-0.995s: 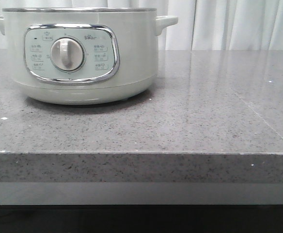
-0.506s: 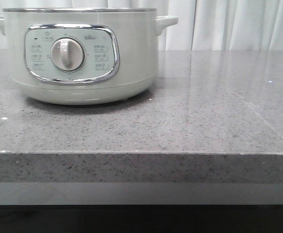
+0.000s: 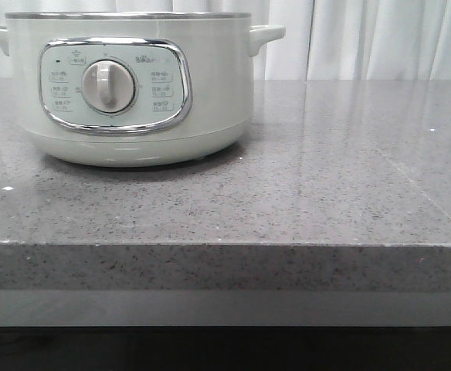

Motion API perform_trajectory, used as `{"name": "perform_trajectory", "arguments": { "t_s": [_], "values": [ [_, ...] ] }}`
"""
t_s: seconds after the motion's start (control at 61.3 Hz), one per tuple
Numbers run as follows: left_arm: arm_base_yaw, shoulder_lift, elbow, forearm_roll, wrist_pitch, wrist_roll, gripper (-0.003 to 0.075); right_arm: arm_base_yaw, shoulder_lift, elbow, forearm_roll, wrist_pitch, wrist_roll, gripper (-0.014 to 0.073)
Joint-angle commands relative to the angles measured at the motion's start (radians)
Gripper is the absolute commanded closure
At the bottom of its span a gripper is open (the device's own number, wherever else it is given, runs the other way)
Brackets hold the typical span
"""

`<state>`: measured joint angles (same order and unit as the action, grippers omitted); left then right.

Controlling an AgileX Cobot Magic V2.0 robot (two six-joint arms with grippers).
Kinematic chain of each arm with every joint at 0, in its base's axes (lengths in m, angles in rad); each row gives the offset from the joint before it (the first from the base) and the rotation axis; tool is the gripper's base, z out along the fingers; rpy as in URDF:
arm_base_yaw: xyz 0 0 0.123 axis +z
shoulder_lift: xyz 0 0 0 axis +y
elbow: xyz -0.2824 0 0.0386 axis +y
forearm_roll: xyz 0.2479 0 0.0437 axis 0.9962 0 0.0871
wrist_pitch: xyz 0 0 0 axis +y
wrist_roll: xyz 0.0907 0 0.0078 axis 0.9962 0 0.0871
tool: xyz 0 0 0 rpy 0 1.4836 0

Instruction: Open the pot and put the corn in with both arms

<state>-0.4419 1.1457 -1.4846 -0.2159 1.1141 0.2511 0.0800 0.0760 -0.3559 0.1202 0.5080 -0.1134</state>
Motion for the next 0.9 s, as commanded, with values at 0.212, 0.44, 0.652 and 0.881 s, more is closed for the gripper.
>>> {"name": "perform_trajectory", "arguments": {
  "t_s": [0.212, 0.44, 0.652, 0.881],
  "values": [
    [-0.007, 0.358, -0.400, -0.022, -0.028, 0.005, 0.0634, -0.005, 0.010, -0.023, 0.007, -0.083, -0.002, 0.0653],
    [0.007, 0.491, -0.500, -0.020, -0.035, 0.005, 0.0634, -0.005, 0.010, -0.023, 0.007, -0.083, -0.002, 0.0653],
    [0.060, 0.539, -0.505, -0.050, -0.074, 0.003, 0.0634, -0.005, 0.010, -0.023, 0.007, -0.083, -0.002, 0.0653],
    [0.075, 0.557, -0.503, -0.062, -0.083, 0.003, 0.0634, -0.005, 0.010, -0.023, 0.007, -0.083, -0.002, 0.0653]
  ]
}}
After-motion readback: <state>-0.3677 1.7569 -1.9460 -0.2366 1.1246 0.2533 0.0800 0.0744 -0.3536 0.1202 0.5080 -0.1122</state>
